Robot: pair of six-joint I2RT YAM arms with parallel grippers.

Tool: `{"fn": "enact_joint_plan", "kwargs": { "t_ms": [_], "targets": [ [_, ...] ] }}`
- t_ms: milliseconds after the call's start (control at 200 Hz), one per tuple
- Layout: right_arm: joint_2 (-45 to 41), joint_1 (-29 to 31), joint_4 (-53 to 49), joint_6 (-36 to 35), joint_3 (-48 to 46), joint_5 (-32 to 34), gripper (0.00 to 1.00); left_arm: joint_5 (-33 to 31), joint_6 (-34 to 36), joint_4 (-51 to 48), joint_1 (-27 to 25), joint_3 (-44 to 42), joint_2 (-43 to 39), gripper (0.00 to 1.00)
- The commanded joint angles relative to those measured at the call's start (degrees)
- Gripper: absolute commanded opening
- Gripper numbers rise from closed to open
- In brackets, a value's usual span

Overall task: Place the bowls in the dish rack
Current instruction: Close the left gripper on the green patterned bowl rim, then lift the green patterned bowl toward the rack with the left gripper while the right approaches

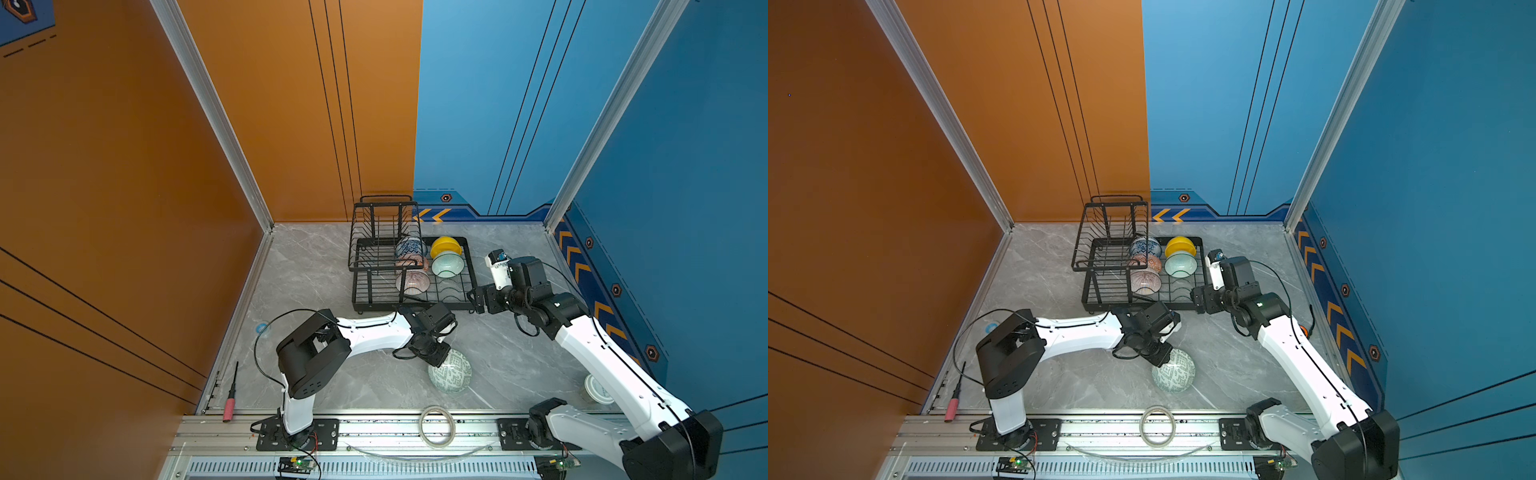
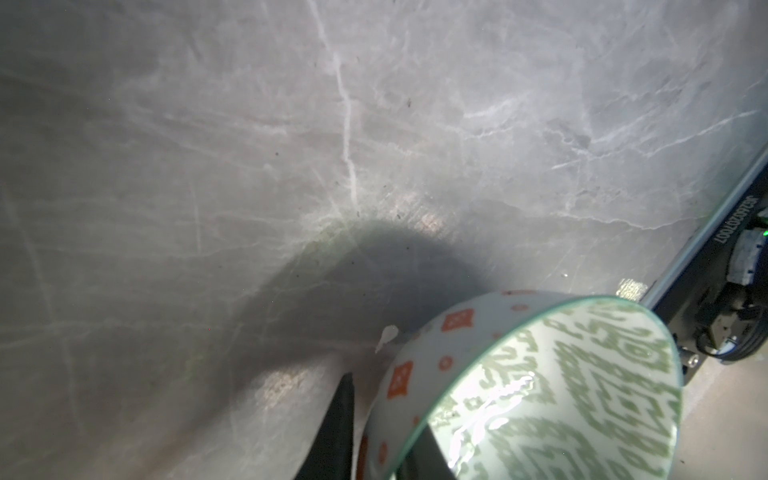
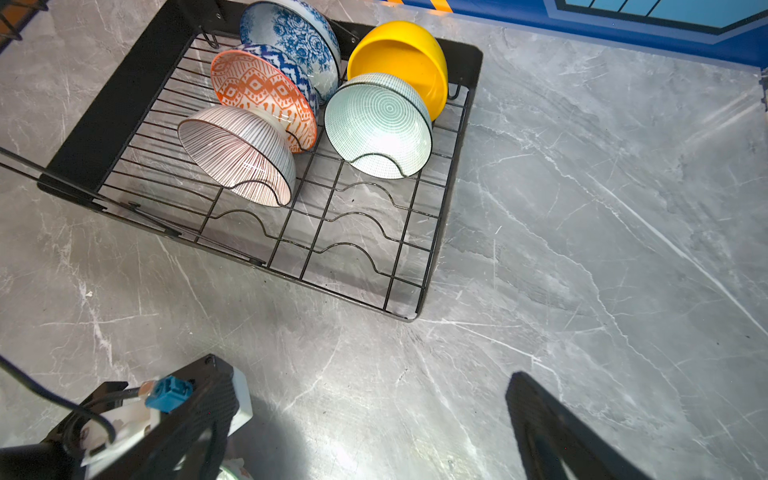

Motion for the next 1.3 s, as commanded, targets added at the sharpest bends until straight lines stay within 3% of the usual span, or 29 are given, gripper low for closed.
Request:
{"fn": "enact_joint_plan", "kwargs": {
  "t_ms": [0,165,426,761,956,1292],
  "targets": [
    [-1.78,-0.43,-1.66,-0.85,-0.74,-0.82,1.00,0.46,0.22,-0.59,-0.01,0.19,0.12,0.11],
    [-2.59,-0.60,-1.75,-0.85,-0.81,-0.90,1.00,-0.24,0.35,-0.62,0.58,-0.30,-1.93,0.00],
    [-3.97,-1.04,-2.36,0.14,-0.36,-3.29,1.00,-4.68,0.82,-2.09,1.33,-0.46,-7.59,0.00],
    [-6.13,-0.71,-3.24,3.85,5.46,-8.79,1.00,-19.94,3.70,-2.68,1.57,1.63,-18.90,0.00],
    [-6.30,1.94,-4.78,6.49,11.10,-10.81,1.00,-25.44,4.39,4.60,2.60,-0.35,-24.77,0.00],
    [-4.88,9.27,-5.89,9.35,13.82,-7.31,1.00,-32.29,2.59,14.75,3.26,-2.62,-30.49,0.00]
  ]
}}
